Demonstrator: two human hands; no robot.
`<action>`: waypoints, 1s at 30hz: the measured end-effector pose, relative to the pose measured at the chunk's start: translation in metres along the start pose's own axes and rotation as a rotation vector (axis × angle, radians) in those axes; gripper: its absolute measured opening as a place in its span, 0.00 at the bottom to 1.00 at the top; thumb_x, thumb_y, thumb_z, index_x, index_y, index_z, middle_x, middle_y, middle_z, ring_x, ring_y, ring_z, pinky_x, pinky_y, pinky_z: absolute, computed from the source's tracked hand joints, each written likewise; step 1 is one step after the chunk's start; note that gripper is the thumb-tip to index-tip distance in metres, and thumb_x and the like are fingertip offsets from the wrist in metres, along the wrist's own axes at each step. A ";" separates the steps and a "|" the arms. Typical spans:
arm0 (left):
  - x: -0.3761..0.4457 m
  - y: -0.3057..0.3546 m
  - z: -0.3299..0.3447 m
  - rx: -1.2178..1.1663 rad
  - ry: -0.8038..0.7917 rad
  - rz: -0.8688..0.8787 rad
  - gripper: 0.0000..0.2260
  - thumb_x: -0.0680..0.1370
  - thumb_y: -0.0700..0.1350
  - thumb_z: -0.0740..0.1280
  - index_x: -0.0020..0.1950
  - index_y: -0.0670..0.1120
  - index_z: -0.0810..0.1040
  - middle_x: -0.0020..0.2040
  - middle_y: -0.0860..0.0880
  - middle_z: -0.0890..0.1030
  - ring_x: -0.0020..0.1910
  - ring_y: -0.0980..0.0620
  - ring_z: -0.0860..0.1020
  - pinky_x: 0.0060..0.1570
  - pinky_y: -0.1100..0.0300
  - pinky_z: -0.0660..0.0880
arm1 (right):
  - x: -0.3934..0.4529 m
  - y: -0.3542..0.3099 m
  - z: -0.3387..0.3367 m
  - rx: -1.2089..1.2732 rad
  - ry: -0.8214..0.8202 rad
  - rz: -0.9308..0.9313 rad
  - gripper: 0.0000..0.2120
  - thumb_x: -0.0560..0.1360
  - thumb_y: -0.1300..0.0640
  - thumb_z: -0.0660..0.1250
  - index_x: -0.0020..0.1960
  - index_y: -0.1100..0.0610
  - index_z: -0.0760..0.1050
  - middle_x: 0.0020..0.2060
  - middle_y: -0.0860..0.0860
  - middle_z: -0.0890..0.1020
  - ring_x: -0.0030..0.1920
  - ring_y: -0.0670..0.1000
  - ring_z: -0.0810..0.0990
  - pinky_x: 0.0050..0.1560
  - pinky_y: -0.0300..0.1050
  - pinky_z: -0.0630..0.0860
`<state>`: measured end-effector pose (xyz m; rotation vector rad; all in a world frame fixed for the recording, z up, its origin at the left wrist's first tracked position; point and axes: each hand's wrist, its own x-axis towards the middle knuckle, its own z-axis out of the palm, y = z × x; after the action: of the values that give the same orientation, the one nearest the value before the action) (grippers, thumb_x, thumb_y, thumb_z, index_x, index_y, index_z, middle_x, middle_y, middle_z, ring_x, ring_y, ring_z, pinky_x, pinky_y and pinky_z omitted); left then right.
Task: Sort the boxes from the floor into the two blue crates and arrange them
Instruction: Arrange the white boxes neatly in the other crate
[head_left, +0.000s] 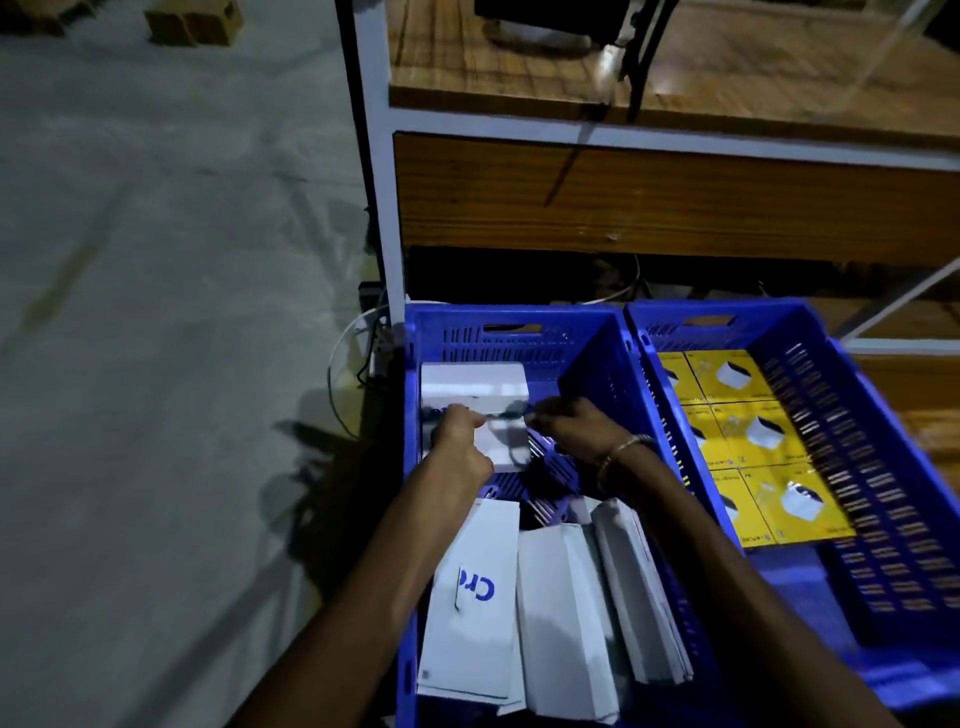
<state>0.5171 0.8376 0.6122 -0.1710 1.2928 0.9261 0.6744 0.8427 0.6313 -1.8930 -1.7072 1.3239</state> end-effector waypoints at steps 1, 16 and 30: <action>-0.005 0.003 -0.002 0.007 -0.044 0.020 0.02 0.80 0.37 0.63 0.48 0.40 0.75 0.47 0.42 0.68 0.44 0.43 0.70 0.47 0.51 0.74 | -0.016 -0.006 0.001 -0.087 -0.032 -0.030 0.09 0.80 0.49 0.70 0.51 0.54 0.84 0.45 0.49 0.85 0.45 0.48 0.81 0.49 0.43 0.77; -0.025 0.012 -0.050 0.925 -0.698 0.592 0.08 0.85 0.44 0.66 0.62 0.49 0.81 0.61 0.46 0.85 0.62 0.49 0.83 0.66 0.53 0.76 | -0.135 -0.011 0.053 0.019 0.068 -0.088 0.33 0.64 0.41 0.83 0.66 0.44 0.78 0.57 0.42 0.82 0.53 0.42 0.82 0.57 0.48 0.82; -0.074 -0.017 -0.094 0.973 -0.862 0.652 0.21 0.80 0.49 0.72 0.72 0.57 0.74 0.65 0.55 0.83 0.64 0.54 0.81 0.64 0.48 0.79 | -0.171 -0.006 0.038 0.900 0.683 0.006 0.13 0.76 0.58 0.73 0.61 0.54 0.83 0.52 0.56 0.86 0.50 0.51 0.85 0.52 0.52 0.84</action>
<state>0.4603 0.7351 0.6404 1.3331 0.8288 0.6574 0.6608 0.6786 0.6901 -1.5043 -0.6020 0.9955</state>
